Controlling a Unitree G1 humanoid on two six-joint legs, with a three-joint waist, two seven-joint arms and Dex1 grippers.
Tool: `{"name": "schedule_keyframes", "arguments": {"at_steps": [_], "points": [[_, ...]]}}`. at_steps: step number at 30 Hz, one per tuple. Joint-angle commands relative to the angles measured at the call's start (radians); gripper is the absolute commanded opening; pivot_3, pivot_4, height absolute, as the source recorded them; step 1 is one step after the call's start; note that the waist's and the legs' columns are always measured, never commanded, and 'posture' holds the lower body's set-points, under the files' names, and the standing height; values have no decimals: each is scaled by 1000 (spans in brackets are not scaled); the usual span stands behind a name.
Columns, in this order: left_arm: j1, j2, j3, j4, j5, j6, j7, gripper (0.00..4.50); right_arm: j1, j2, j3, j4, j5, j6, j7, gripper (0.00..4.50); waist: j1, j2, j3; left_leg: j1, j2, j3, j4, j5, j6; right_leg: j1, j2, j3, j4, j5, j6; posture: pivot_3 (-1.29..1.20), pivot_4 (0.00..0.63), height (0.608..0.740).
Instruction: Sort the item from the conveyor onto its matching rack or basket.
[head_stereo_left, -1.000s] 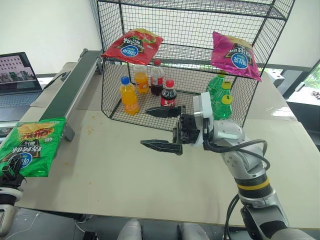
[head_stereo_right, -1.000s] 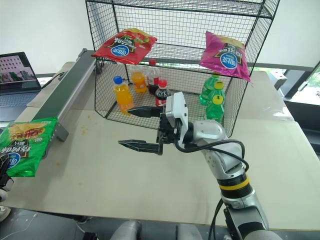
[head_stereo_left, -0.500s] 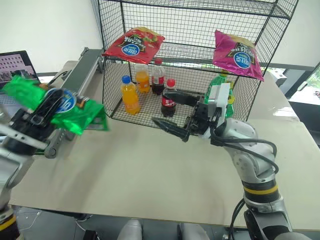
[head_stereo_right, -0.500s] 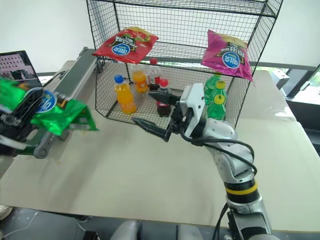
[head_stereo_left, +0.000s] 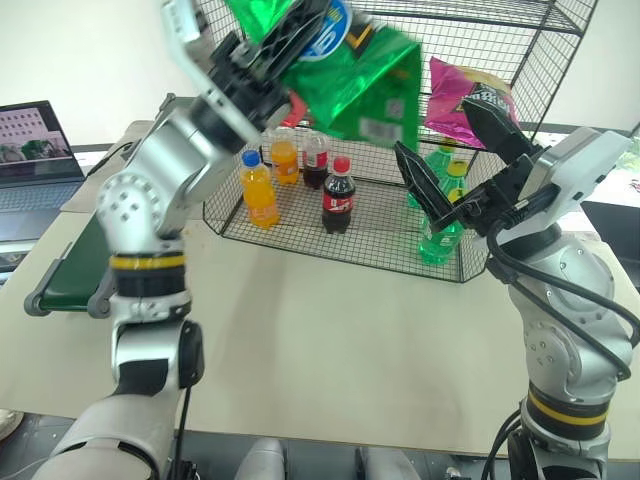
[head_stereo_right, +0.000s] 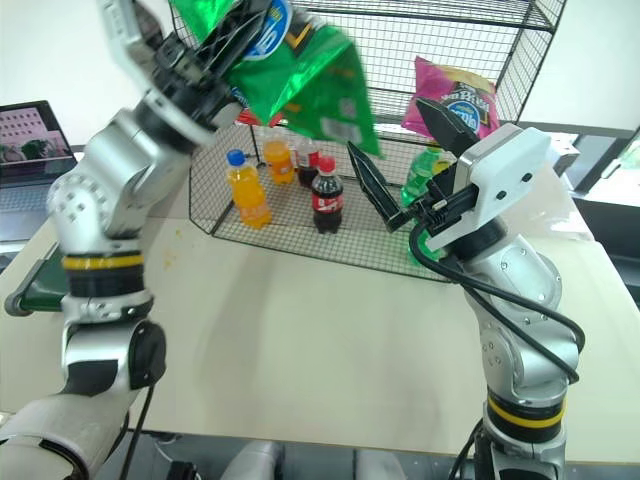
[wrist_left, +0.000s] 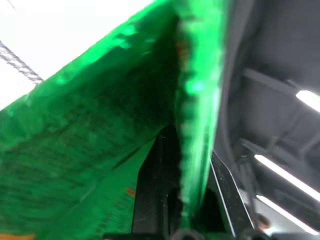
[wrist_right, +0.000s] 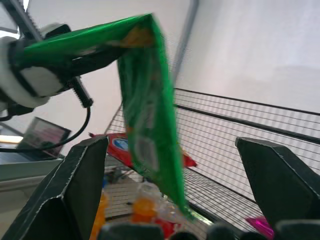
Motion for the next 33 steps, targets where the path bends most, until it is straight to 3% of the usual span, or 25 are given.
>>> {"name": "schedule_keyframes", "arguments": {"at_steps": [1, 5, 8, 15, 22, 33], "points": [[-149, -67, 12, 228, 189, -112, -161, 78, 23, 8, 1, -86, -34, 25, -71, 4500, 2, 0, 0, 0, 0, 0, 0, 0, 0, 0, 0, 0, 0, 0, 0, 0, 150, 740], [-278, -144, 52, 460, 323, -236, -280, 78, 58, 27, 19, -117, -57, 39, -116, 4500, 3, 0, 0, -1, 0, 0, 0, 1, 1, 0, 0, 0, -2, 0, 0, 0, 150, 740], [-283, -180, 94, 545, 397, -250, -291, 78, 74, 30, 29, -126, -66, 45, -129, 4500, 2, 1, 0, -3, 0, 0, -1, 1, 1, -1, 0, 0, -4, 0, 1, 0, 150, 740], [-91, -286, 156, 413, 466, -130, 11, 78, 57, 21, 13, -97, -56, 48, -126, 4500, 5, 2, 0, -3, 0, 0, 0, 1, 1, 0, 0, 0, -3, 0, 1, 0, 150, 740], [-90, -393, 267, 298, 410, -134, 238, 78, 32, 9, 17, -68, -44, 48, -107, 4500, 11, 1, 1, -5, -1, -1, 2, 1, 1, -1, -1, 0, -2, 0, 2, 0, 150, 740], [-213, -439, 333, 481, 577, -433, 368, 78, 25, 8, 20, -68, -45, 57, -113, 4500, 9, 1, 1, -3, -2, -1, 1, 2, 0, 0, -1, 0, -2, 0, 2, 0, 150, 740]]}}
